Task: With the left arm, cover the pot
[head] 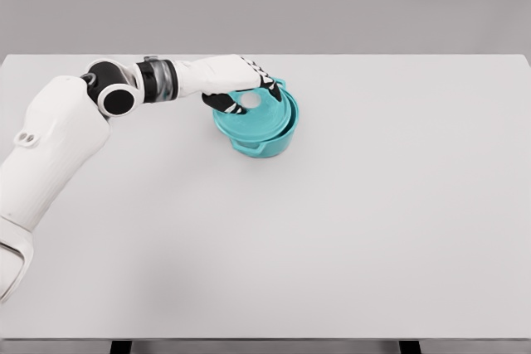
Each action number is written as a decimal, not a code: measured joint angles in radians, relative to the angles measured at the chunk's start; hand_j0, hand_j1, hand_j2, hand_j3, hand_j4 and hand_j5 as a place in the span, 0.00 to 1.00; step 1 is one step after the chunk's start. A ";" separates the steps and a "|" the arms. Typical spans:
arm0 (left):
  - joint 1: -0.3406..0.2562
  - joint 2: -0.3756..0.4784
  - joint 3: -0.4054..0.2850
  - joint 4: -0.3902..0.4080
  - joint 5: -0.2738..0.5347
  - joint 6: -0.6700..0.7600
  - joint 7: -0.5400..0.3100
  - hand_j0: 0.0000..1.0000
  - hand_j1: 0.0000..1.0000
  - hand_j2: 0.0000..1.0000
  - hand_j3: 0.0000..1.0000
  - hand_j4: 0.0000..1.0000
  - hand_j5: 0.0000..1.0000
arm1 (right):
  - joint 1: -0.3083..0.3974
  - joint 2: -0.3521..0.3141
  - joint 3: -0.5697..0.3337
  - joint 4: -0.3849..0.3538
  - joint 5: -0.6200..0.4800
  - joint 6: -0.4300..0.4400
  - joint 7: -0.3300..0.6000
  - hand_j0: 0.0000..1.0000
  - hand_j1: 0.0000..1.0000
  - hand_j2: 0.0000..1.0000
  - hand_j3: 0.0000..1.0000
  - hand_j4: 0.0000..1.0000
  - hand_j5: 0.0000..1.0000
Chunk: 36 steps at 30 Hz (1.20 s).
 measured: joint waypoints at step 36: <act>0.271 0.550 0.188 -0.367 0.215 -0.001 -0.007 1.00 1.00 1.00 1.00 1.00 1.00 | 0.000 0.000 0.000 0.000 0.000 0.000 0.000 1.00 1.00 1.00 1.00 1.00 1.00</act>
